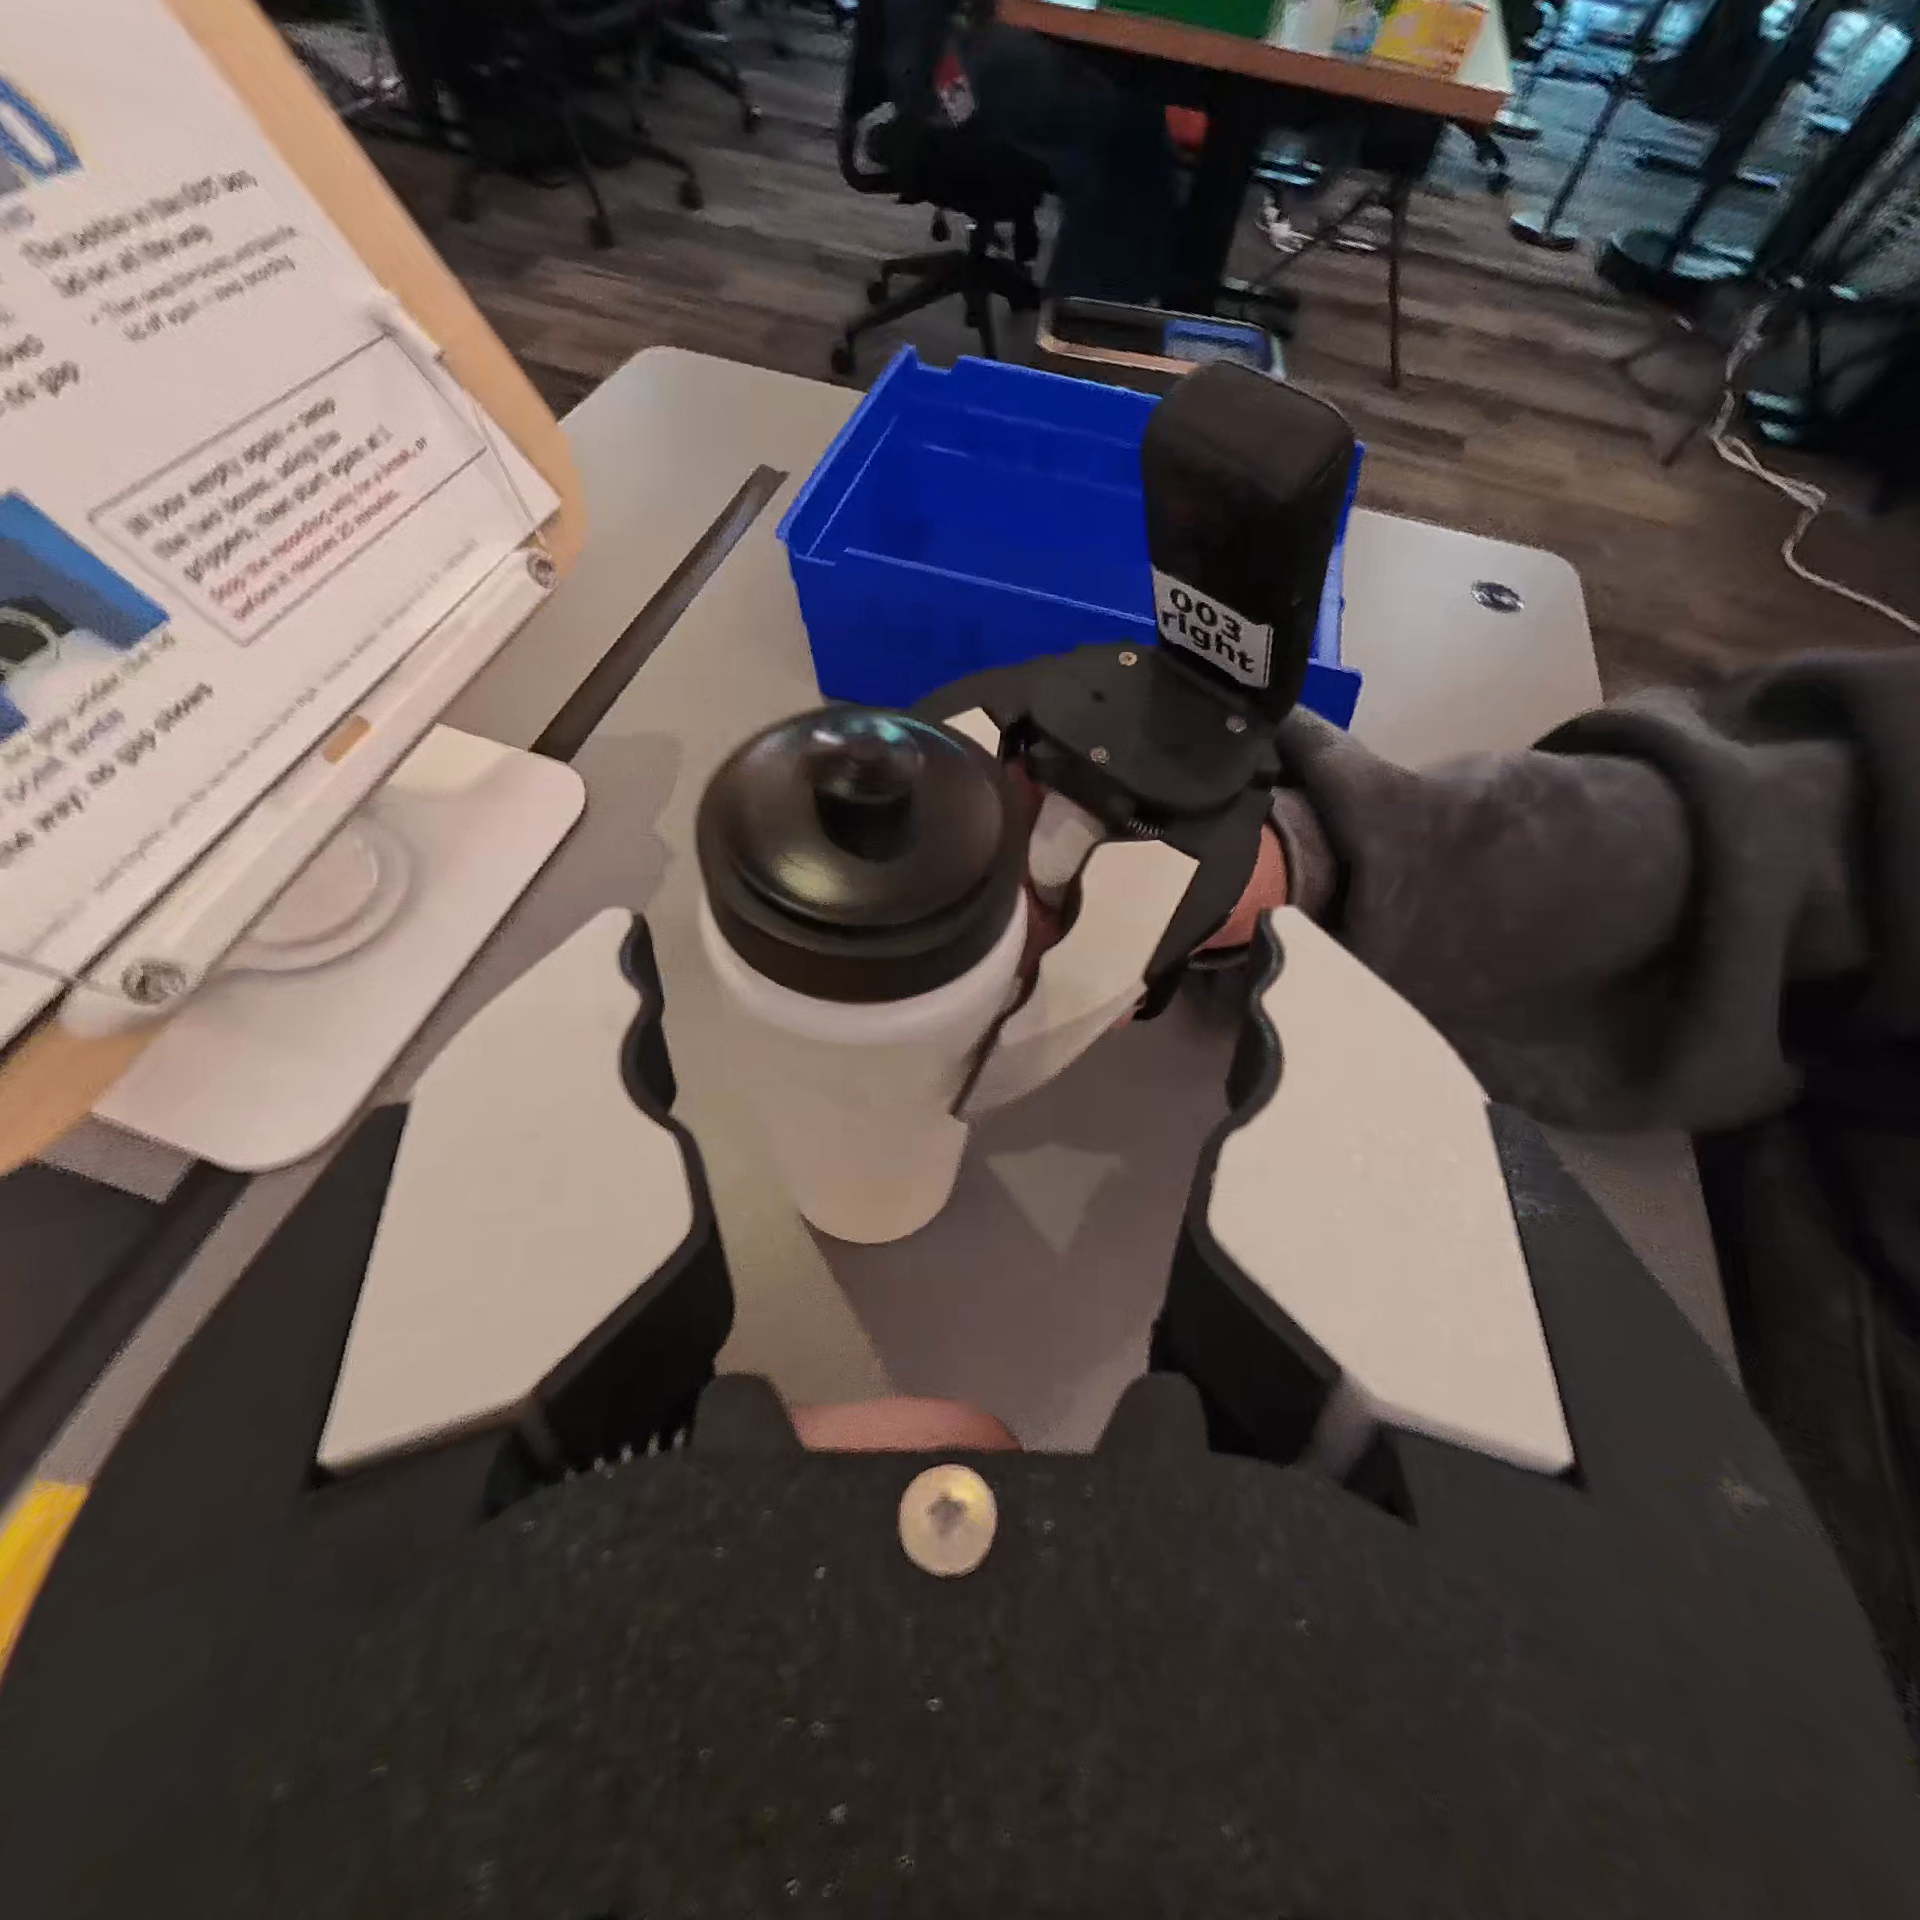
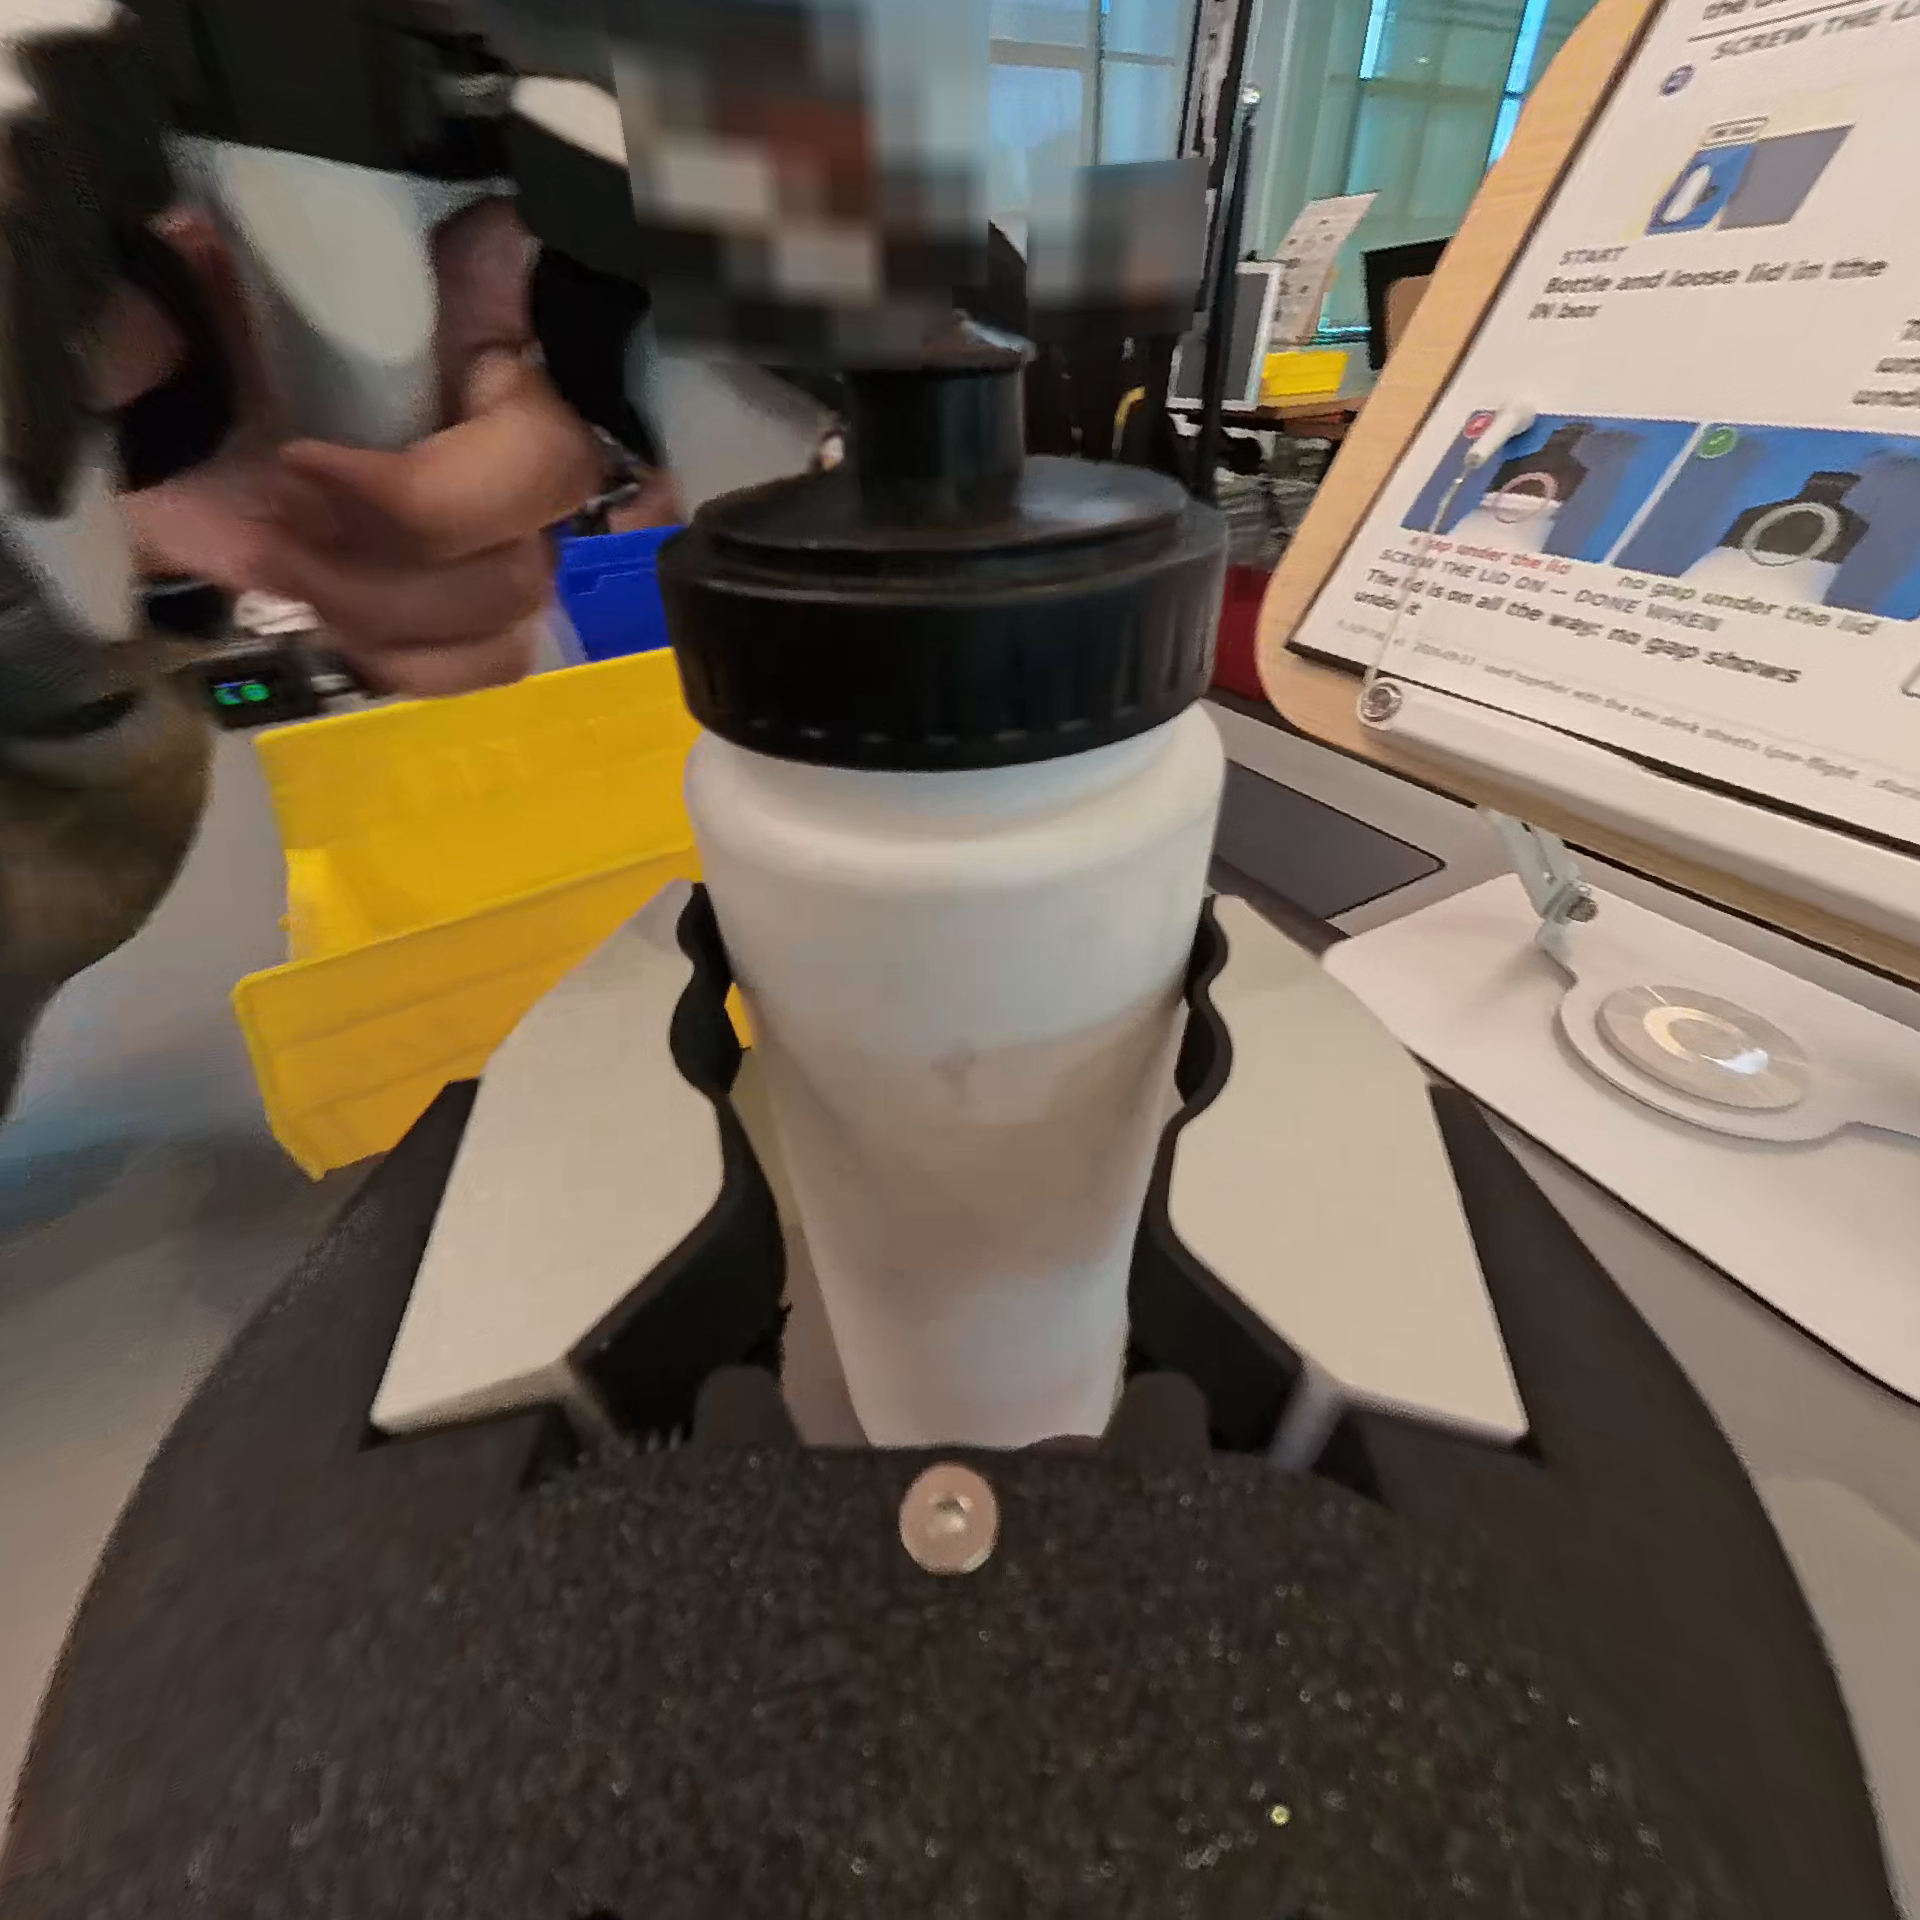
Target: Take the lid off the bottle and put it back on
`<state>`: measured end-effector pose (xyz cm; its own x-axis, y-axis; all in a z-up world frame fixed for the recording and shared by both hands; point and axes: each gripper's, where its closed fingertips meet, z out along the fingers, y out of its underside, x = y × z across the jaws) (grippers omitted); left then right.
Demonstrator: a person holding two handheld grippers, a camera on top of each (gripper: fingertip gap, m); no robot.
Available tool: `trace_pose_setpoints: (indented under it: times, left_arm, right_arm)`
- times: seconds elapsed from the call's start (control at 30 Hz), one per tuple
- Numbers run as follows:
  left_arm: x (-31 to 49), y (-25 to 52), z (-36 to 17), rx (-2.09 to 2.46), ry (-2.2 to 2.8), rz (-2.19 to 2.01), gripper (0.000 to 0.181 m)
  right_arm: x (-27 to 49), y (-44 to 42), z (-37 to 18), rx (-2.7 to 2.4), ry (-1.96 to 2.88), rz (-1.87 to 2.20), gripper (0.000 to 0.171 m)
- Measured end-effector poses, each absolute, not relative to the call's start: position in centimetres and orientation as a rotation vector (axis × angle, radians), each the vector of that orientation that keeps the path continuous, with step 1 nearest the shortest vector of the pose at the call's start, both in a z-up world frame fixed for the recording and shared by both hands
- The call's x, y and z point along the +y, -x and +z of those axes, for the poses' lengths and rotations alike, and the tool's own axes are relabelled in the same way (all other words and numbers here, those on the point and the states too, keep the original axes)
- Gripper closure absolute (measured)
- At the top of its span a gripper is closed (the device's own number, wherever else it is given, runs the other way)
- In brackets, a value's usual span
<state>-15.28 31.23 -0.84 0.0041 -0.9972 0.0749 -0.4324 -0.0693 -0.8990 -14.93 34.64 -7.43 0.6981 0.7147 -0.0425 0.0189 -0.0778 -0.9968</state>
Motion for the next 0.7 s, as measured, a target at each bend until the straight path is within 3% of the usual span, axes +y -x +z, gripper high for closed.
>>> trace_pose_setpoints:
  times: [0.17,0.33,0.43,0.7]
  left_arm:
    - [31.0,13.5,-0.8,1.682,1.437,-1.189,0.073]
    - [31.4,12.3,-4.2,1.875,1.454,-1.141,0.081]
    - [32.2,12.0,-4.3,1.858,1.378,-1.098,0.103]
    - [32.9,11.5,-3.9,1.524,1.561,-1.031,0.103]
  right_arm:
    - [34.3,15.2,-7.4,-0.657,1.537,0.678,0.087]
    - [34.3,15.2,-7.4,-0.664,1.534,0.685,0.087]
    - [34.2,15.3,-7.4,-0.673,1.539,0.682,0.087]
    - [34.6,15.2,-7.5,-0.625,1.574,0.623,0.087]
